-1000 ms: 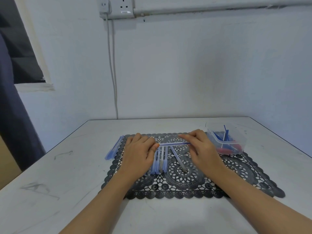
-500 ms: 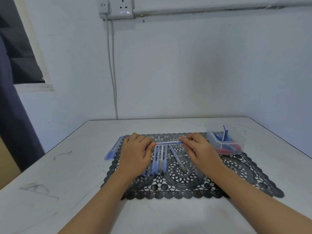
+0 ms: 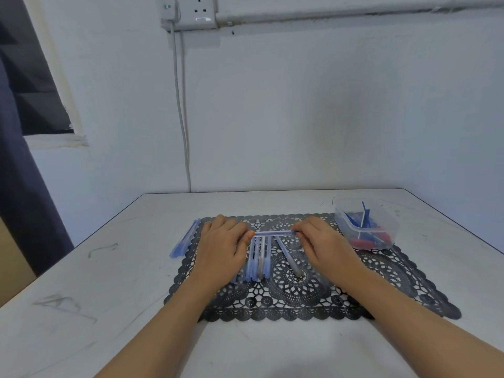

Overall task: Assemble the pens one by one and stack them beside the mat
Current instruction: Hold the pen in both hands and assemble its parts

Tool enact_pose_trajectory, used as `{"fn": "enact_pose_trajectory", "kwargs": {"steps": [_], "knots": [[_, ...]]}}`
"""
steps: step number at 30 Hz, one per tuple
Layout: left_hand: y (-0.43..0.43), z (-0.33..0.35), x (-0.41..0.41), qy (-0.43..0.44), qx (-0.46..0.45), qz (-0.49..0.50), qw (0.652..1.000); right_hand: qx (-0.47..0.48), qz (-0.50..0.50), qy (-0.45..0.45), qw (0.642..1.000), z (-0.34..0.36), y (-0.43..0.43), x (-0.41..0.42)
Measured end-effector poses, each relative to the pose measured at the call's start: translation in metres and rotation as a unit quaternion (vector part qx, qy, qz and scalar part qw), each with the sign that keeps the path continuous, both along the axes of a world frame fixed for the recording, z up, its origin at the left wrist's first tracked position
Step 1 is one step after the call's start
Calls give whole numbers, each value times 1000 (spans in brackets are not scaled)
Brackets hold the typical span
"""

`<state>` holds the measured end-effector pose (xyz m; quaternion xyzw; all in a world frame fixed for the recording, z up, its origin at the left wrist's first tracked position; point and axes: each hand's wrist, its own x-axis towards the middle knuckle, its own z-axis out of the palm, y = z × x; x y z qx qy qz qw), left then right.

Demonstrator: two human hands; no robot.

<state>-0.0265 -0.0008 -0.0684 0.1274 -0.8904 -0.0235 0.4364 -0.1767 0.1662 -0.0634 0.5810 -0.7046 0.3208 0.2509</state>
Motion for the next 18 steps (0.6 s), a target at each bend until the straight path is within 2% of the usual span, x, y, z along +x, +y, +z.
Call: {"fn": "enact_pose_trajectory", "kwargs": {"steps": [5,18], "knots": [[-2,-1,-1,-4,14,-1,1000,21,14,2,1000,1,2,1],[-4,-2,0,2,32,-14,999,-14,18,-13,1000,2,3,-3]]}}
